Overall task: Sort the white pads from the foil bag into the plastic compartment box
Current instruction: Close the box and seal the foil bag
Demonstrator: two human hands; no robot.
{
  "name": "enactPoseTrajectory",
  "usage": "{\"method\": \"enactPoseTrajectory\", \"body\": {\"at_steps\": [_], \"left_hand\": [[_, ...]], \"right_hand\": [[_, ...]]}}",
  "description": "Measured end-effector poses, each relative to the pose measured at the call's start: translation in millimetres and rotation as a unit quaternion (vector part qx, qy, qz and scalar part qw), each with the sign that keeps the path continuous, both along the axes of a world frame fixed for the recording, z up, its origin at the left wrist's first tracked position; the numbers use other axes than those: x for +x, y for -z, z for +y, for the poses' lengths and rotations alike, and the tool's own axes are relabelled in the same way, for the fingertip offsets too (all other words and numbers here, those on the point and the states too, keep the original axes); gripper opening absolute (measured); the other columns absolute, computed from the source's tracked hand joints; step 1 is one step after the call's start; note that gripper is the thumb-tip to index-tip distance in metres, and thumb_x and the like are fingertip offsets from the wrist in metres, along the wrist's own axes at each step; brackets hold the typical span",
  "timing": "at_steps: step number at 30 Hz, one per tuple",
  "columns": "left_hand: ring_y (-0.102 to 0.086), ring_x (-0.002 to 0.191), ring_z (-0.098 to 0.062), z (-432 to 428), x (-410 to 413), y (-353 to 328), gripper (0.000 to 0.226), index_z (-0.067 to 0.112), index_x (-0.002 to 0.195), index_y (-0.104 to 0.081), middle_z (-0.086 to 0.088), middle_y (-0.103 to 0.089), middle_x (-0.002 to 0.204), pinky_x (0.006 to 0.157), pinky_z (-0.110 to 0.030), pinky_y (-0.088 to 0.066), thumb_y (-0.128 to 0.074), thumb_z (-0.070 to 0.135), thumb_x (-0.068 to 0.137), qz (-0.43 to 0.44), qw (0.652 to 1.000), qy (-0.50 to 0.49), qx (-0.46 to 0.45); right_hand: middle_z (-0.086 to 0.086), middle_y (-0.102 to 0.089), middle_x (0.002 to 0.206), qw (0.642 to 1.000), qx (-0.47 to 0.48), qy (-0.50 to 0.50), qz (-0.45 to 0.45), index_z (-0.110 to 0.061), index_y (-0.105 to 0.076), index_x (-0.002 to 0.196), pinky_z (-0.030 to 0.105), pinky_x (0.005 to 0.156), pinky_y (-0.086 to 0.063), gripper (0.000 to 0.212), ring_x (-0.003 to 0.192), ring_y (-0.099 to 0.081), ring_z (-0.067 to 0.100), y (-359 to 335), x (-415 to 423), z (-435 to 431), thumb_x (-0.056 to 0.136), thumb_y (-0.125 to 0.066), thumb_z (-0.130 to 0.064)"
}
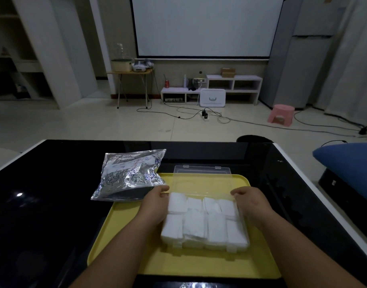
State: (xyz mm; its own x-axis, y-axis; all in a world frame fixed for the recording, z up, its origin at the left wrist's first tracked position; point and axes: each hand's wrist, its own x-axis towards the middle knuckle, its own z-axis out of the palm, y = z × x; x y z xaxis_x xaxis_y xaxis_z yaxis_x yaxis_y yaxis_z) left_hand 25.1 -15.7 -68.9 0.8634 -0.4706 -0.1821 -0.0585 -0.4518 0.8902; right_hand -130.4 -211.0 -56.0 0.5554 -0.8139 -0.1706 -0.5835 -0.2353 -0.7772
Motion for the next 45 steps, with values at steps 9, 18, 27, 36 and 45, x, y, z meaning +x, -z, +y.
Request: {"method": "enactPoseTrajectory", "body": {"at_steps": [9,18,27,36,45], "left_hand": [[-0.057,0.087,-0.008,1,0,-2,0.052,0.011,0.146,-0.042,-0.005,-0.057,0.117,0.065,-0.020,-0.046,-0.049,-0.003,0.096,0.064,0.997,0.008,-0.047],[-0.056,0.106,-0.022,4,-1,-4,0.057,0.010,0.146,-0.042,-0.015,-0.055,0.138,0.077,-0.026,-0.045,-0.052,-0.008,0.093,0.083,0.994,0.004,-0.066],[-0.059,0.090,-0.014,7,0,-7,0.040,0.015,0.133,-0.050,-0.005,-0.057,0.121,0.064,-0.027,-0.047,-0.050,-0.001,0.096,0.071,0.995,-0.005,-0.063],[-0.059,0.069,-0.022,11,1,-21,0.055,0.014,0.125,-0.058,-0.004,-0.063,0.123,0.060,-0.029,-0.043,-0.034,0.057,0.100,0.168,0.977,-0.041,-0.126],[-0.063,0.076,-0.024,19,1,-27,0.065,0.016,0.123,-0.059,-0.008,-0.063,0.129,0.057,-0.029,-0.047,-0.033,0.068,0.093,0.212,0.968,-0.020,-0.132]], "right_hand": [[0.006,-0.063,0.103,0.997,0.025,0.058,-0.045,-0.019,-0.056,0.121,0.031,0.061,-0.051,0.028,0.081,-0.062,0.023,0,0,-1,0.093,-0.059,-0.017],[0.008,-0.069,0.105,0.997,0.058,0.030,-0.047,-0.015,-0.063,0.126,0.042,0.082,-0.058,0.036,0.085,-0.066,0.025,-7,-6,0,0.090,-0.064,-0.011],[0.008,-0.067,0.095,0.982,0.142,0.067,-0.108,-0.005,-0.066,0.114,0.046,0.084,-0.057,0.026,0.088,-0.067,0.031,-14,-6,3,0.093,-0.056,-0.017],[0.008,-0.063,0.108,0.955,0.250,0.054,-0.148,-0.009,-0.061,0.123,0.039,0.087,-0.049,0.049,0.094,-0.061,0.025,-20,-5,4,0.100,-0.041,-0.048],[0.003,-0.059,0.120,0.951,0.283,0.033,-0.122,-0.019,-0.062,0.119,0.049,0.097,-0.048,0.054,0.105,-0.059,0.029,-23,-10,-6,0.092,-0.044,-0.062]]}}
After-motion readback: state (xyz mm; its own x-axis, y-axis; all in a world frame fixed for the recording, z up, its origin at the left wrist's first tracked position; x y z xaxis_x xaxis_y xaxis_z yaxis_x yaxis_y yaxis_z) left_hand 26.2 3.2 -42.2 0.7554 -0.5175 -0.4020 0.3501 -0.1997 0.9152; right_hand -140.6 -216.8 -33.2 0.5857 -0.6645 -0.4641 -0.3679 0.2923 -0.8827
